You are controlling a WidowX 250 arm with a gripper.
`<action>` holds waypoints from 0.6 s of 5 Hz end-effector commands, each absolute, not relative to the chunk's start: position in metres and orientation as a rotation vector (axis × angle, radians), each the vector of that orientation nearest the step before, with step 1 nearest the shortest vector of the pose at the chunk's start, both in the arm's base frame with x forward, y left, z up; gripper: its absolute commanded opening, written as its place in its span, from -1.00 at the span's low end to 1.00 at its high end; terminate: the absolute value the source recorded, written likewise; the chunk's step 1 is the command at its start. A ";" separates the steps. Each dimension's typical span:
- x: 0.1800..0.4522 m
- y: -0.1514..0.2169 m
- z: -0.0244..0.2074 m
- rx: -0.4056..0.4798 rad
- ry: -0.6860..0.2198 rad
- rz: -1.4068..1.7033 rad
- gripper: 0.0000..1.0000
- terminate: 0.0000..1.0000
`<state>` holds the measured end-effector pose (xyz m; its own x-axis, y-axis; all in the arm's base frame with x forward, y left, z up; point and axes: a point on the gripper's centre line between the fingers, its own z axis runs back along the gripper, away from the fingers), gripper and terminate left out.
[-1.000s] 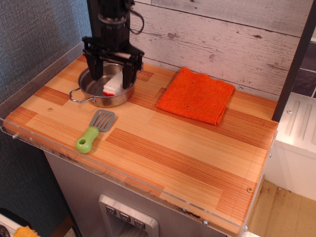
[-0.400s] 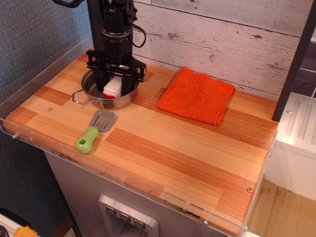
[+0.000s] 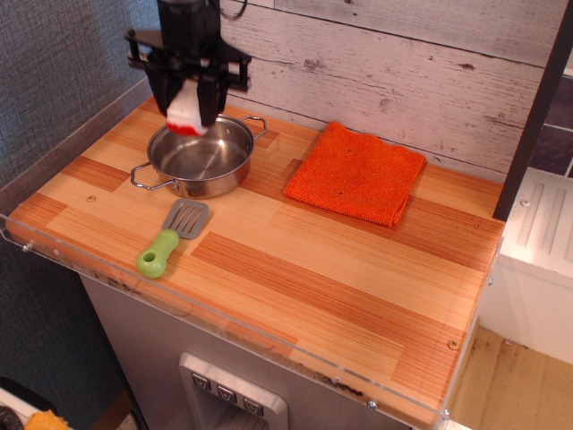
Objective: Pick appl from vessel and place it on the right bottom of the table
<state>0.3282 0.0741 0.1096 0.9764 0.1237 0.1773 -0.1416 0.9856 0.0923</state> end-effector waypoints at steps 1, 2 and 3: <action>0.278 -0.019 0.126 0.045 -0.234 -0.028 -1.00 -1.00; 0.266 -0.069 0.095 0.043 -0.185 -0.050 -1.00 -1.00; 0.270 -0.108 0.073 0.036 -0.156 -0.040 -1.00 -1.00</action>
